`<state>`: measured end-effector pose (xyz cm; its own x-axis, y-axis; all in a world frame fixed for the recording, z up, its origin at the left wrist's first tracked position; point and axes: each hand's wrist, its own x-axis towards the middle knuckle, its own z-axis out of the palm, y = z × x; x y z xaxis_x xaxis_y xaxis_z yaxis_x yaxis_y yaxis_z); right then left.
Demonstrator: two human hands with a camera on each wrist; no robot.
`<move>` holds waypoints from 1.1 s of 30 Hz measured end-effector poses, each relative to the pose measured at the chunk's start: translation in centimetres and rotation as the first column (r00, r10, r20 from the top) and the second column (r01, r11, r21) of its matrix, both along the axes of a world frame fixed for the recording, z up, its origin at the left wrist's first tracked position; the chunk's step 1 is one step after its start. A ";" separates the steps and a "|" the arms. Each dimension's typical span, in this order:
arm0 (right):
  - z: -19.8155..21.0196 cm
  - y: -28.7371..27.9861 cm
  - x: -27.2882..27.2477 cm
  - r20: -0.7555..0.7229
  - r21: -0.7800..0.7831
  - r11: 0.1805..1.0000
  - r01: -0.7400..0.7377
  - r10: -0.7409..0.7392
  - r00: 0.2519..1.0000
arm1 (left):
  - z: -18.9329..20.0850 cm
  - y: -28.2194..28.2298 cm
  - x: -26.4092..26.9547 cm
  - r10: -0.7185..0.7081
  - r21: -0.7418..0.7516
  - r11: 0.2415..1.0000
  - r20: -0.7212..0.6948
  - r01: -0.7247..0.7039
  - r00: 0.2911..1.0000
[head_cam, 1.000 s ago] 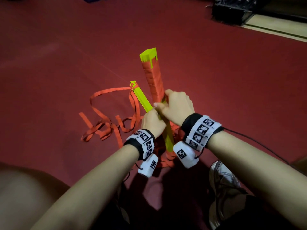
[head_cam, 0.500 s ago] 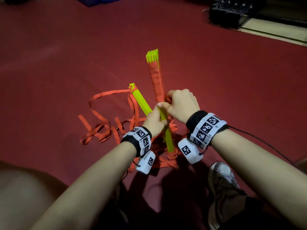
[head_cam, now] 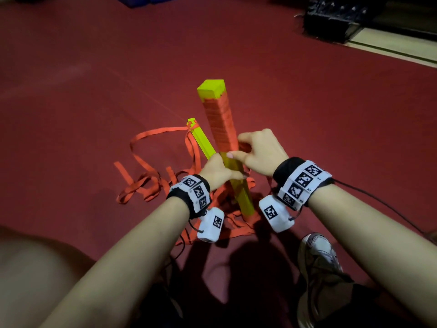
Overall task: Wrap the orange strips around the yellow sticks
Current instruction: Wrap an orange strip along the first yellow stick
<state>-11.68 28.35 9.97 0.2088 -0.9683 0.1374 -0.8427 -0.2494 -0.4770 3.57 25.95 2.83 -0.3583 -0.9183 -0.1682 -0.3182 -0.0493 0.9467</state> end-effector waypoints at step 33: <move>-0.8 -1.2 -2.1 0.064 0.062 0.997 0.044 -0.048 0.997 | -0.2 -0.6 -0.4 -0.104 -0.094 0.989 0.148 0.118 0.984</move>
